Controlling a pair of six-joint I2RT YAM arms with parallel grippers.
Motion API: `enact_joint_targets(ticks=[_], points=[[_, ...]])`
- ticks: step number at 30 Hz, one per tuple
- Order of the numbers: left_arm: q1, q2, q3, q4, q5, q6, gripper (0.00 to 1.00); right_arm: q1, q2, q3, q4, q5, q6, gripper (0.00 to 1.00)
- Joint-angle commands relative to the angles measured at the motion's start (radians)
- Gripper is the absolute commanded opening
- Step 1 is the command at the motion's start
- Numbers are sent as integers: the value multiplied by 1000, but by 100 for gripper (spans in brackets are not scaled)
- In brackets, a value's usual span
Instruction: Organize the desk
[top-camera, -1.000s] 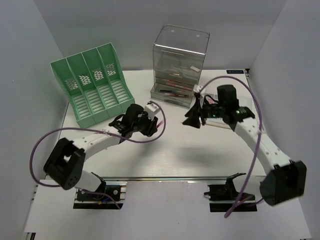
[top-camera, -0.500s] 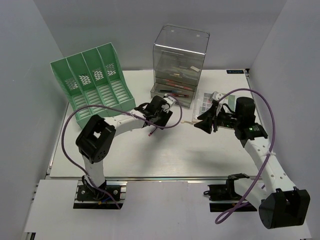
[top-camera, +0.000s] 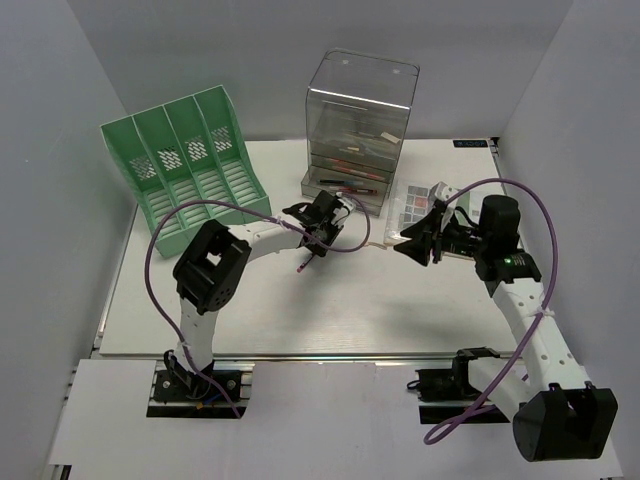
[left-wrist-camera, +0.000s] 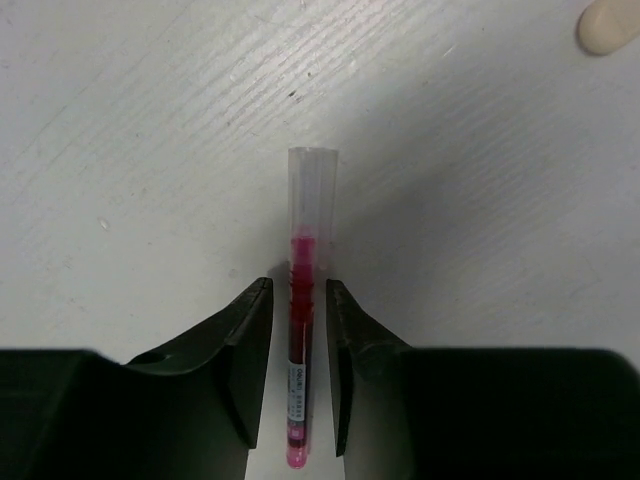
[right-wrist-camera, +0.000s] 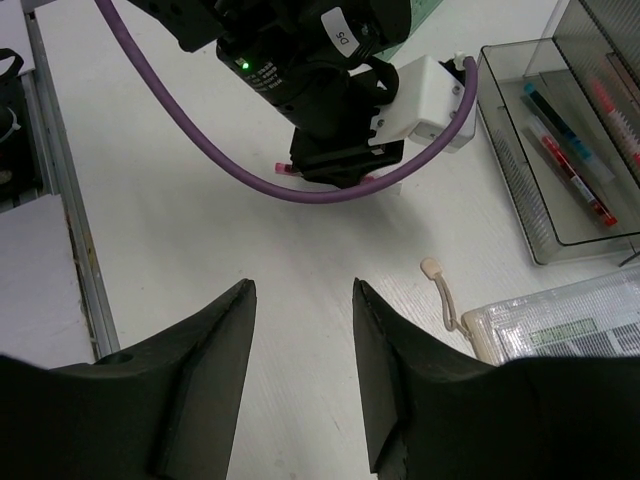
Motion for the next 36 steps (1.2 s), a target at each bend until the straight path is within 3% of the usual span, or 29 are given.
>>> enact_joint_targets(ticks=[1, 11, 15, 17, 26, 31, 35, 36], points=[[4, -16, 12, -45, -7, 9, 38, -17, -15, -9, 30, -33, -5, 49], [22, -58, -63, -42, 63, 26, 28, -45, -18, -8, 25, -57, -5, 47], [22, -121, -78, 16, 98, 2, 5, -55, -18, -8, 20, -69, -10, 46], [22, -161, -80, 73, 114, -40, 2, -61, -18, -8, 22, -71, -8, 46], [41, -247, -36, 266, 140, -512, 0, -75, -22, -8, 33, -54, 16, 41], [71, -172, 92, 189, 49, -945, 0, -77, -30, -11, 45, -56, 32, 40], [90, -149, 90, 261, 14, -1216, 0, -78, -35, -11, 47, -56, 33, 40], [90, -146, 84, 284, -9, -1344, 0, -78, -33, -11, 47, -56, 35, 40]])
